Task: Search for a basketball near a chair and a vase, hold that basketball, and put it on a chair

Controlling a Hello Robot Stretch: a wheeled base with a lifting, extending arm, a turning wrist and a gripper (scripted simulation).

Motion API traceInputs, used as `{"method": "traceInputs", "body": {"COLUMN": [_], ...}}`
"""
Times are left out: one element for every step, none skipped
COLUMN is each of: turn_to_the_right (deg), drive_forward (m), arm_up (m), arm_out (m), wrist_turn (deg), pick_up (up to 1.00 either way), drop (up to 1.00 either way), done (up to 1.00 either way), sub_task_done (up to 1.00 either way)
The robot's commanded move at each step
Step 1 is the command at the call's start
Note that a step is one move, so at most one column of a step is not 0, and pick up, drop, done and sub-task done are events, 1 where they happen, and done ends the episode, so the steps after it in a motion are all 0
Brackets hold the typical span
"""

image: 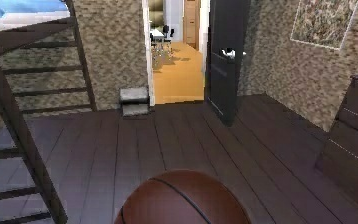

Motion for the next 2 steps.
{"method": "traceInputs", "body": {"turn_to_the_right": [3.0,0.0], "drive_forward": [0.00,1.00], "arm_up": [0.00,0.00], "arm_out": [0.00,0.00], "wrist_turn": [0.0,0.0], "pick_up": [0.00,0.00], "drop": [0.00,0.00], "done": [0.00,0.00], "sub_task_done": [0.00,0.00]}}
